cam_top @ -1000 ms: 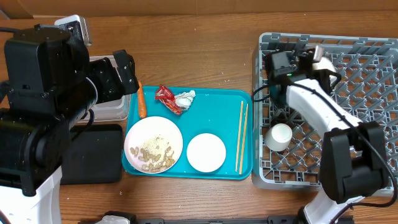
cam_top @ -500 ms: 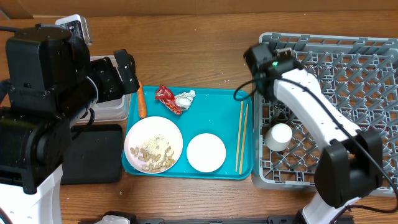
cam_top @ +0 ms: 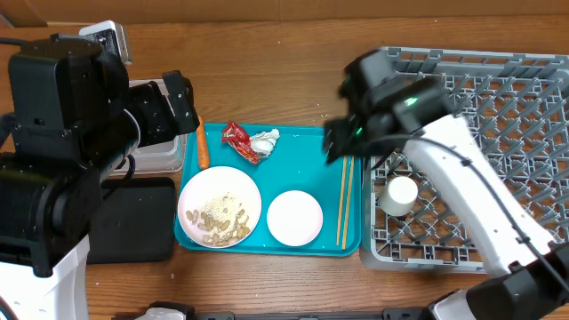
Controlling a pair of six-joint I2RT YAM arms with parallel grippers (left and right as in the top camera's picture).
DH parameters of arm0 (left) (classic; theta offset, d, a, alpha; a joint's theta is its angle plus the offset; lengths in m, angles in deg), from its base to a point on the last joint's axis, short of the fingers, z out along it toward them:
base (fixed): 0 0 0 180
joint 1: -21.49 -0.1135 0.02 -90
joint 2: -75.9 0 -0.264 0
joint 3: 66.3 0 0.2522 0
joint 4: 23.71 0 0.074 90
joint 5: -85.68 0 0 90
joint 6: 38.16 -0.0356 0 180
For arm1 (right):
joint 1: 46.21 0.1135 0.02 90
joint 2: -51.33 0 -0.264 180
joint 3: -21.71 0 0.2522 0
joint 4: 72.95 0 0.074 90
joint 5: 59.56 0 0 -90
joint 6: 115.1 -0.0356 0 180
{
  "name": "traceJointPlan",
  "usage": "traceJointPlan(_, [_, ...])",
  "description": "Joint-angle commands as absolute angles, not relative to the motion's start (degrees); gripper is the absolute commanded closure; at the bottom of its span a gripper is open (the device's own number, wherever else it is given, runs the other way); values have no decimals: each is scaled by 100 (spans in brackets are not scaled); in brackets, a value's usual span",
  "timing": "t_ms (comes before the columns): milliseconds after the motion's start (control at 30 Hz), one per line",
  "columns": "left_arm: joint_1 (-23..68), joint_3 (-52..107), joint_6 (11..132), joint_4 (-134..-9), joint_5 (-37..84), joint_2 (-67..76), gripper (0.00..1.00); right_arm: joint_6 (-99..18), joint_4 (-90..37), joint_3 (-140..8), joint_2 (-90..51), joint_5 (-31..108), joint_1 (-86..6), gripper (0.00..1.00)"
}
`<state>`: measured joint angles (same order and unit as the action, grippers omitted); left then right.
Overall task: Sort waste into correct bins and load items into the dishwasher
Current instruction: 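Grasp the pink-rimmed bowl on the tray with the right gripper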
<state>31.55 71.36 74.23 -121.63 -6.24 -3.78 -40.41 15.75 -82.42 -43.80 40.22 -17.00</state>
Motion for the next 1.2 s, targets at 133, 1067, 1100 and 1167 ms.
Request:
traceJointPlan(133, [3125,7164,7502,-12150,-626,-396,0,-4384,836,-6476,-4404,3908,-725,34])
traceJointPlan(1067, [3125,7164,7499,-12150,-626,-398,0,-4312,-471,-6185,-4115,2522,-661,96])
traceJointPlan(1100, [3125,7164,7499,-12150,-626,-396,0,-4312,-383,-6434,-4065,2380,-661,96])
traceJointPlan(1167, [3125,7164,7502,-12150,-626,-396,0,-4319,-193,-6969,-3982,2020,-664,96])
